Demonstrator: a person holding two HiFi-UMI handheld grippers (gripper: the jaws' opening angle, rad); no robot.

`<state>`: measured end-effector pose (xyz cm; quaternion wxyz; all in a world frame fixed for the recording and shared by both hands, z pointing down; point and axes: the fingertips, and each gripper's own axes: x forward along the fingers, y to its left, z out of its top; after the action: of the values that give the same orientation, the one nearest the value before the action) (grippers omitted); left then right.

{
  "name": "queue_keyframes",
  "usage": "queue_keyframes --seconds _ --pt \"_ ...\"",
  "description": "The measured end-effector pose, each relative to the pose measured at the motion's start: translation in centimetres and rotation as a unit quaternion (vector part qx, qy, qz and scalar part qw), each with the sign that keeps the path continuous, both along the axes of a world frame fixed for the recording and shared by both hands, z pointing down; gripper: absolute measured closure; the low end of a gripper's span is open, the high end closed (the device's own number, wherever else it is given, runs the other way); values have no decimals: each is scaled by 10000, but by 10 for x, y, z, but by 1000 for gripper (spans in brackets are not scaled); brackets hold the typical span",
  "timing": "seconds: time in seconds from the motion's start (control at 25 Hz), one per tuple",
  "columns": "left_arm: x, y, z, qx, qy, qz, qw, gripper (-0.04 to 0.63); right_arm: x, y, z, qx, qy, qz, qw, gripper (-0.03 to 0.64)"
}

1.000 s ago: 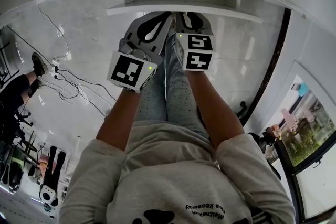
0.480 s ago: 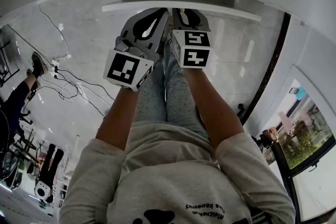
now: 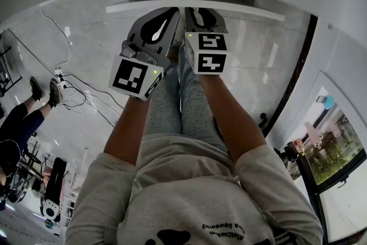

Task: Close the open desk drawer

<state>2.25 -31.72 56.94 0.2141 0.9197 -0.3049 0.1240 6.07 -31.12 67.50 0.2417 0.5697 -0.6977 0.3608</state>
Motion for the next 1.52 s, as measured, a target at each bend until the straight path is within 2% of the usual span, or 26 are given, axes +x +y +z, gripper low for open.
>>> queue_keyframes --seconds 1.0,1.52 --pt "6 -42 3 79 45 -129 9999 578 2 -43 2 51 -98 -120 9999 514" --pt "7 -42 2 92 -17 -148 9998 577 2 -43 2 42 -188 -111 9998 514"
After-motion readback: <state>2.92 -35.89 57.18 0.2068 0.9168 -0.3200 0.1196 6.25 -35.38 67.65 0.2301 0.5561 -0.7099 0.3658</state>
